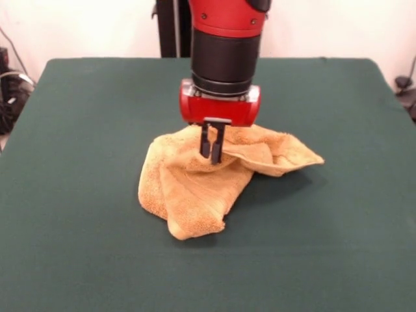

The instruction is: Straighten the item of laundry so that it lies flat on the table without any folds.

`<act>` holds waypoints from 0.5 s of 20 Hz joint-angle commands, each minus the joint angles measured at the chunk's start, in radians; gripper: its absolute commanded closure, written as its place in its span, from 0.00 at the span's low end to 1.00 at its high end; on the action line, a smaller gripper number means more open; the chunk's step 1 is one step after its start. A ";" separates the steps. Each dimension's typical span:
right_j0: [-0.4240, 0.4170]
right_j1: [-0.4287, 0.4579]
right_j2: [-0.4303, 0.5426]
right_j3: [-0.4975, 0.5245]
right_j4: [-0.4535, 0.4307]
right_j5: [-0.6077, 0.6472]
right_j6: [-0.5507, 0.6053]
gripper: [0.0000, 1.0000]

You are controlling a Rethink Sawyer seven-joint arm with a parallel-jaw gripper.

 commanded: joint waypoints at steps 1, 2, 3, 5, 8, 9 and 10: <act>-0.007 -0.024 0.066 0.059 0.017 -0.021 0.101 1.00; -0.013 -0.038 0.074 0.070 0.022 -0.011 0.096 1.00; -0.020 -0.062 0.084 0.092 0.028 -0.001 0.090 1.00; -0.038 -0.132 0.110 0.130 0.057 0.062 0.070 1.00; -0.051 -0.248 0.135 0.151 0.115 0.218 0.043 1.00; -0.053 -0.277 0.140 0.149 0.134 0.267 0.041 1.00; -0.051 -0.298 0.141 0.143 0.150 0.312 0.045 1.00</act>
